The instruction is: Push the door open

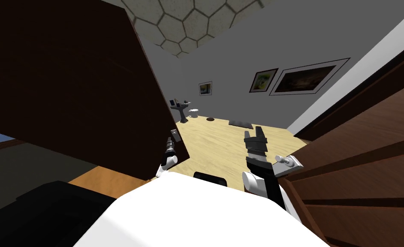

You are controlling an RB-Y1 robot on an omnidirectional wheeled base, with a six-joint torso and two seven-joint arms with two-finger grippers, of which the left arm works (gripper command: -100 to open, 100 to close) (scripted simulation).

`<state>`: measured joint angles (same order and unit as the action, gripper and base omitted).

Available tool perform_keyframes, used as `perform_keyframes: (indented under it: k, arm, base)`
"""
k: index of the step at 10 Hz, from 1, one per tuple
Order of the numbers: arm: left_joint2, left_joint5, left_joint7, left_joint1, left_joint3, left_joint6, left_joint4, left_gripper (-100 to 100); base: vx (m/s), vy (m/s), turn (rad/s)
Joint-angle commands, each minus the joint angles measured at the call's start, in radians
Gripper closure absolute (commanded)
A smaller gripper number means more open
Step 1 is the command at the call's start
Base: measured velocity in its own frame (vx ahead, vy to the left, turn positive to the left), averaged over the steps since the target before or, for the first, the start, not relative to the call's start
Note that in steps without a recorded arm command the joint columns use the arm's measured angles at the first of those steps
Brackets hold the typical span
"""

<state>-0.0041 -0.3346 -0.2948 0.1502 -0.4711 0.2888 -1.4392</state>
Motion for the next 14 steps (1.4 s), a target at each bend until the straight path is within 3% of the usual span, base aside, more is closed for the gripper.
perform_keyframes:
  k: [1,3,4,6,7,8,13,14]
  arm:
    - [0.020,0.000,0.001,-0.006,-0.003,0.006,0.009,-100]
    - [0.030,0.001,0.002,-0.012,-0.006,0.014,0.021,-100]
    - [0.022,0.002,0.004,-0.016,-0.008,0.021,0.029,-100]
    - [-0.017,0.002,0.005,-0.023,-0.012,0.030,0.042,-100]
    - [-0.001,0.002,0.006,-0.022,-0.010,0.029,0.043,-100]
    - [-0.001,0.002,0.006,-0.022,-0.010,0.029,0.043,100]
    - [-0.001,0.002,0.006,-0.022,-0.010,0.029,0.043,100]
    - [0.015,-0.007,0.001,-0.017,-0.029,0.022,0.043,100]
  base:
    - [0.146,0.127,-0.019]
    - [0.218,0.163,-0.017]
    - [0.249,0.147,-0.024]
    - [0.221,0.111,-0.019]
    - [0.096,0.049,-0.009]
    - [-0.010,-0.006,0.006]
    - [-0.019,-0.011,-0.002]
    - [0.103,0.012,0.018]
